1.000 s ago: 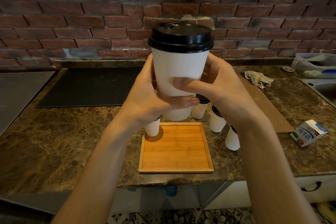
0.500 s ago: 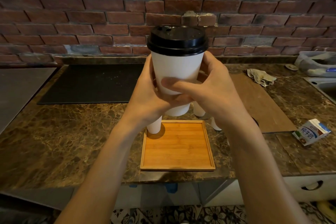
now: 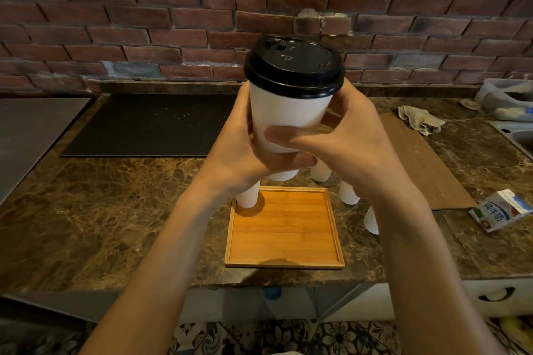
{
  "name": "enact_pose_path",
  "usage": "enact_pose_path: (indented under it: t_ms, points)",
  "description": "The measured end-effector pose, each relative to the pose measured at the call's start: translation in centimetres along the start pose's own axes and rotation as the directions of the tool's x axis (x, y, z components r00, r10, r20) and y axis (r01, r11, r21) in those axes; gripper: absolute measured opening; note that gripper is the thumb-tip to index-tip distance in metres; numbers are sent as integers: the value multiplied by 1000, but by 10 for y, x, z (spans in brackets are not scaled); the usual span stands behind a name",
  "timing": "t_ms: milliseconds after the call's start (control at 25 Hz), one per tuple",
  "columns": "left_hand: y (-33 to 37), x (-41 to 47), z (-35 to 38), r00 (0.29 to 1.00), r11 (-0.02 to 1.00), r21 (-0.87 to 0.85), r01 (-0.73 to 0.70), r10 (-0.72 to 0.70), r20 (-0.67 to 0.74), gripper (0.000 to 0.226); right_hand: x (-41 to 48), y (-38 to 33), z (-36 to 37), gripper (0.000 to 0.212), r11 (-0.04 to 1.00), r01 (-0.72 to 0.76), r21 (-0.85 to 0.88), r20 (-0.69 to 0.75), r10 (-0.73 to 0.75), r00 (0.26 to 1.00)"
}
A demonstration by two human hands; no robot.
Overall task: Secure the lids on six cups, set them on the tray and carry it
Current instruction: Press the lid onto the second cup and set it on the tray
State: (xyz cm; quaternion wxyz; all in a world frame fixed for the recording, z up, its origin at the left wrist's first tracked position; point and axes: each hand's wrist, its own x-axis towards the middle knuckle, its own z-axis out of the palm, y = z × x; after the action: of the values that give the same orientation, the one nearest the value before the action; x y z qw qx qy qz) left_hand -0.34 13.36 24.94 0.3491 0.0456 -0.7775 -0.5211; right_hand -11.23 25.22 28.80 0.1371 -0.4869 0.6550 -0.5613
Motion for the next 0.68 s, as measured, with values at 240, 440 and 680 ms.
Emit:
enact_pose_path:
  t_ms: [240, 440, 680]
  points:
    - [-28, -20, -25, 986, 982, 91, 163, -165, 10, 104, -1, 20, 2, 77, 1000, 17, 0, -43, -17, 999]
    - [-86, -62, -44, 933, 865, 363, 345, -275, -231, 73, -14, 62, 8, 83, 999, -48, 11, -78, 48, 996]
    - [-171, -124, -53, 835, 649, 530, 546, -372, -405, 61, -34, 123, 20, 81, 988, -144, 55, -113, 149, 982]
